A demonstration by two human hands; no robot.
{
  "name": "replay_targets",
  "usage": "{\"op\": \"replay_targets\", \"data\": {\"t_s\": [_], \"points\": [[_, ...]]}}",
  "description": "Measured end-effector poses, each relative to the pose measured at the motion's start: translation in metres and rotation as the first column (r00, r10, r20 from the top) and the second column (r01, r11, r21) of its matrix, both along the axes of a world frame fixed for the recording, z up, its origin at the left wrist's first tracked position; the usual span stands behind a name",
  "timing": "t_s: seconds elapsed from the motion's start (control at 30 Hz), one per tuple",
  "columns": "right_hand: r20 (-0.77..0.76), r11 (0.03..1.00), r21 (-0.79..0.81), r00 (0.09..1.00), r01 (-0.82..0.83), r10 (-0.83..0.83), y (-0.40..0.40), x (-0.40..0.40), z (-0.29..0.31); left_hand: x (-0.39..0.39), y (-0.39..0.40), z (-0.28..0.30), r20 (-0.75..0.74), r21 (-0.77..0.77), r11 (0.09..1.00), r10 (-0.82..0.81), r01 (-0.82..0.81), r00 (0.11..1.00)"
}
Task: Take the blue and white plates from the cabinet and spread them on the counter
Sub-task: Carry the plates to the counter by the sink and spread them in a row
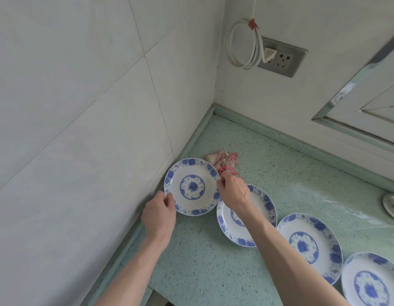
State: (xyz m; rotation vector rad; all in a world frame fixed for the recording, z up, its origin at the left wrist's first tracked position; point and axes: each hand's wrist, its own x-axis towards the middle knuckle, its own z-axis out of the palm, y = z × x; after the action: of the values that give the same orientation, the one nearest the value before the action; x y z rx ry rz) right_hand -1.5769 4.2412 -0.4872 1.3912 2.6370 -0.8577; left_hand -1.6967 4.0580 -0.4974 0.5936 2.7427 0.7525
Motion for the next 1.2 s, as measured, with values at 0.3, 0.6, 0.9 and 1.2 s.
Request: {"op": "replay_targets", "data": {"t_s": [0.3,0.6,0.9,1.2], "points": [[0.039,0.996,0.093,0.999,0.017,-0.020,0.001,-0.001,-0.004,-0.001,0.002,-0.011,0.026,-0.008,1.000,-0.004,0.004,1.000],[0.058,0.995,0.092,0.997,0.042,-0.048,-0.002,-0.002,-0.006,-0.002,0.002,-0.008,0.049,-0.005,1.000,0.007,-0.007,0.999],[0.036,0.996,0.065,0.997,0.069,-0.071,-0.006,0.001,-0.004,-0.005,0.001,-0.013,0.079,0.043,0.999,-0.003,-0.001,0.997],[0.010,0.990,0.068,0.993,0.120,-0.121,-0.012,0.004,-0.008,0.000,0.001,-0.019,0.057,0.052,0.999,-0.017,0.014,0.998]]}}
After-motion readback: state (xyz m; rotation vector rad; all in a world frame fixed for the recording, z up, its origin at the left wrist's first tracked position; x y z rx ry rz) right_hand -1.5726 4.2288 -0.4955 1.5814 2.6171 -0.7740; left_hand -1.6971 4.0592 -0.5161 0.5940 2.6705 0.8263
